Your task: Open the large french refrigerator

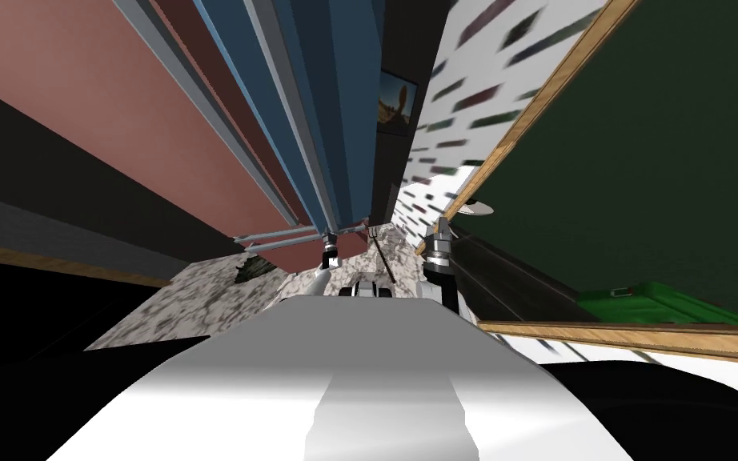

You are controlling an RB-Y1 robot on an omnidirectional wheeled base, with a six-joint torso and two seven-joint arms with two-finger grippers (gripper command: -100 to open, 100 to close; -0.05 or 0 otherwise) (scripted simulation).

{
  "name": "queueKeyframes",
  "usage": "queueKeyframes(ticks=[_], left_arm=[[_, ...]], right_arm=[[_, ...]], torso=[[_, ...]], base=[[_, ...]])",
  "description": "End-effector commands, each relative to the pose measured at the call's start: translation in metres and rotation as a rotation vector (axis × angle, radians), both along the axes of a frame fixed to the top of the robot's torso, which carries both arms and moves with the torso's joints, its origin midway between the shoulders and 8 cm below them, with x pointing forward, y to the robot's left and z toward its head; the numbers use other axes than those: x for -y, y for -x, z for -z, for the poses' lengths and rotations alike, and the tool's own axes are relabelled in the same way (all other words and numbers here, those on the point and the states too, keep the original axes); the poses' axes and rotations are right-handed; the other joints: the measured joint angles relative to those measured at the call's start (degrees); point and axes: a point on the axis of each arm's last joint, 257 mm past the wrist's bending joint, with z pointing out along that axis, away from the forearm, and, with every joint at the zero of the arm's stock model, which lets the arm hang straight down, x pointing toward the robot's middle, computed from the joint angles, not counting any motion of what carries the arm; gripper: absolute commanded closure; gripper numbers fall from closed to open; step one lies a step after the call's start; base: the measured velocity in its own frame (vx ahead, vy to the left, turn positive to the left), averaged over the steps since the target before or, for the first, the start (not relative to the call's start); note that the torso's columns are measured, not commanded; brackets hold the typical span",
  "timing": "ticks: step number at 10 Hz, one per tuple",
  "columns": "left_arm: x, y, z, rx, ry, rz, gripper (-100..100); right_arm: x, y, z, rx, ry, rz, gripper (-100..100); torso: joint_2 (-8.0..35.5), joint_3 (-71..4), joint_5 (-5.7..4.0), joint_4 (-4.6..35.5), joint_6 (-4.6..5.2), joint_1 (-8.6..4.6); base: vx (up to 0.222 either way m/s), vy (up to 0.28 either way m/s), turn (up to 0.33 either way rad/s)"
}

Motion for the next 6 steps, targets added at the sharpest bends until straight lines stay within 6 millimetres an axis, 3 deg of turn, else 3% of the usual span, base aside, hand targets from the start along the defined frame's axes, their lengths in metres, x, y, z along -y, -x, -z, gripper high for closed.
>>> queueKeyframes(ticks=[1,6], left_arm=[[-0.017,0.004,-0.007,0.016,-0.005,-0.048,100],[-0.053,0.016,-0.016,0.034,-0.01,-0.161,100]], right_arm=[[0.0,0.0,0.0,0.0,0.0,0.0,0],[0.0,0.0,0.0,0.0,0.0,0.0,0]], torso=[[-0.01,0.01,0.01,0.03,0.34,-0.01],[-0.02,-0.01,-0.04,0.28,0.51,0.32]], base=[[0.006,-0.274,0.097],[-0.007,-0.285,0.112]])
